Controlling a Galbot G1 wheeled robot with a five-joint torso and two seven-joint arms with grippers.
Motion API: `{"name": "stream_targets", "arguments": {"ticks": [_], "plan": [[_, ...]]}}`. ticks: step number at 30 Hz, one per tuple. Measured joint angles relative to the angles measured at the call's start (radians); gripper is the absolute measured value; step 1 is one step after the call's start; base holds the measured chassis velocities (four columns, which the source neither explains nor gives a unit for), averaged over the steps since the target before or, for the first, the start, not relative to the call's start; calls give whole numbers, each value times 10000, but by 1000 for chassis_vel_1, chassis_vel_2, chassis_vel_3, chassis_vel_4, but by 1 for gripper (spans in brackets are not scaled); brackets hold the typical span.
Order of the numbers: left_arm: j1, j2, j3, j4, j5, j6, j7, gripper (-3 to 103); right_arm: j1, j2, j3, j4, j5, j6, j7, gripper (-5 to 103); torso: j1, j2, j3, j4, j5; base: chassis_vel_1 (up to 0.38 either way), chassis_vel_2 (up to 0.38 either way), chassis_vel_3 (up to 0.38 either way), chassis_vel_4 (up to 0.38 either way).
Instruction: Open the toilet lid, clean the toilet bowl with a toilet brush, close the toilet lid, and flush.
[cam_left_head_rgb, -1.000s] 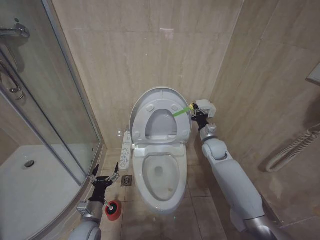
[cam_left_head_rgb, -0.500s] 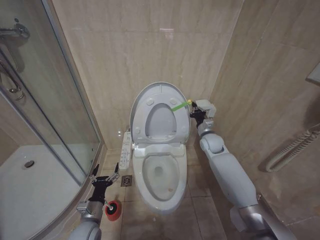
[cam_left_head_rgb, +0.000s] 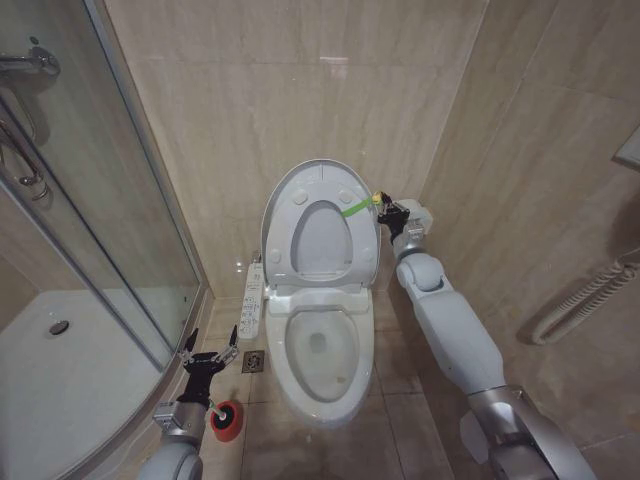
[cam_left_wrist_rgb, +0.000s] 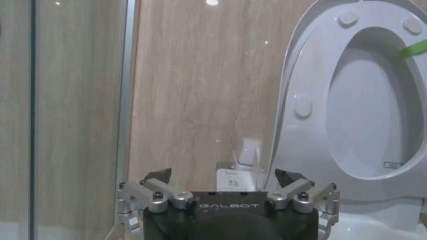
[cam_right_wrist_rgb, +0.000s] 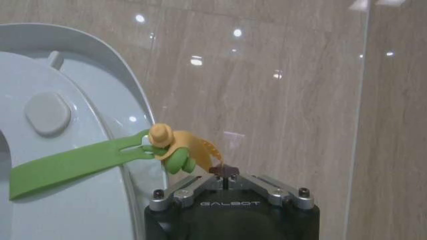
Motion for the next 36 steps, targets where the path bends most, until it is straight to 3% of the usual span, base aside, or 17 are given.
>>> {"name": "stream_targets", "arguments": {"ticks": [36], "plan": [[0,0,0,0,0,0,0,100,793,255,-118,-703,-175,-64,-145,0,0,0,0,-2,-1,0,0,0,0]]}}
